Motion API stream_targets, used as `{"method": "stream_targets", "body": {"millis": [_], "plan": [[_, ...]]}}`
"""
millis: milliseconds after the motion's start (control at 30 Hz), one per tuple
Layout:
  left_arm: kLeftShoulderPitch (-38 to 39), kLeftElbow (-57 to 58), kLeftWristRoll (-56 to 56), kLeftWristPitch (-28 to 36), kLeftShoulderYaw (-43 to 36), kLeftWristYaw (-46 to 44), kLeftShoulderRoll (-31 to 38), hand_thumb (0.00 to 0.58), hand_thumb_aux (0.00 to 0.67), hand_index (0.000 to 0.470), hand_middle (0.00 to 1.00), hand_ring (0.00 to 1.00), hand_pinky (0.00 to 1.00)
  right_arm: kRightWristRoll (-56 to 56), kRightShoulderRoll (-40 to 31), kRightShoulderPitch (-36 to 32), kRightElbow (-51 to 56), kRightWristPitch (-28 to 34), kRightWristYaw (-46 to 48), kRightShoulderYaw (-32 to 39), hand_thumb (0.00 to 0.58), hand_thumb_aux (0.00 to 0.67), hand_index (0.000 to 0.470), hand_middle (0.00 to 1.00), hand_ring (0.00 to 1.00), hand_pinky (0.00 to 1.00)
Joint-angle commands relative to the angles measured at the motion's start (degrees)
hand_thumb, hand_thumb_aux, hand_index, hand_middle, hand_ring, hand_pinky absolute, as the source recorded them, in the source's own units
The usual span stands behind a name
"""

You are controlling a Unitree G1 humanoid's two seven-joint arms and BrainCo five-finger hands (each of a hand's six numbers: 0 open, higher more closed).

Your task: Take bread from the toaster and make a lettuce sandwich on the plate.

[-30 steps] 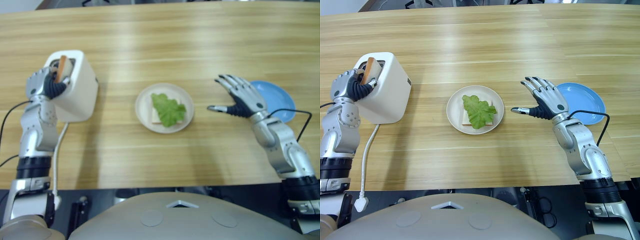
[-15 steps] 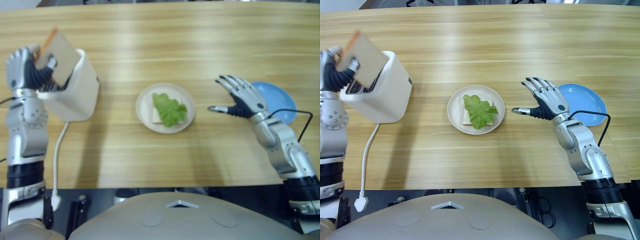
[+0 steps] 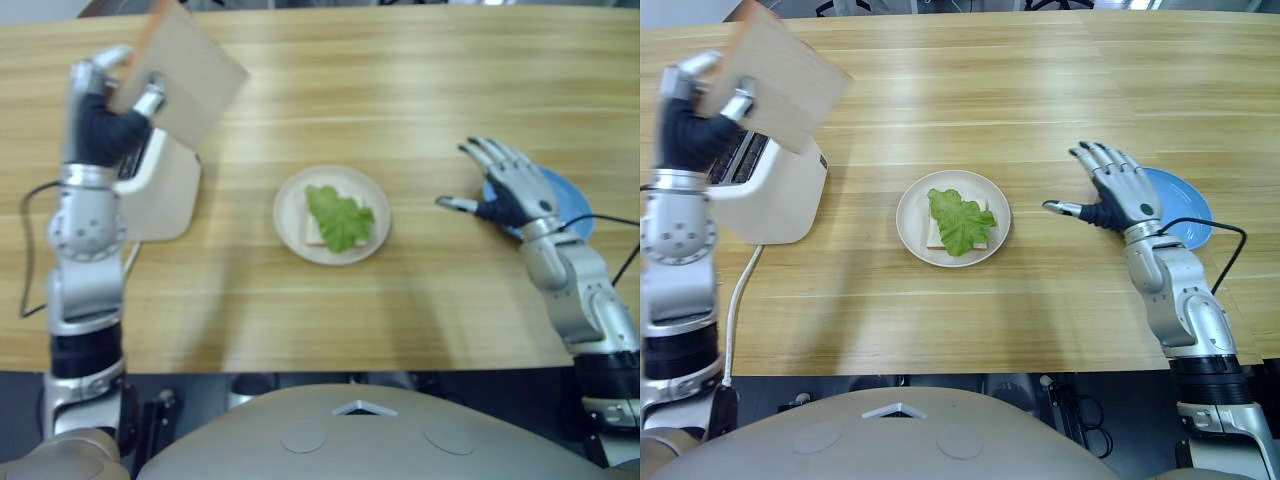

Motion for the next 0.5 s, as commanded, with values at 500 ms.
{"method": "stream_targets", "body": {"millis": [500], "plan": [[-26.78, 57.3, -15.24, -14.94, -16.38, -39.69, -7.67, 0.58, 0.67, 0.46, 1.0, 1.0, 1.0, 2.13, 0.41, -2.2, 1.4, 1.4, 0.53, -0.09, 0.0, 0.0, 0.0, 0.0, 0.0, 0.0]]}}
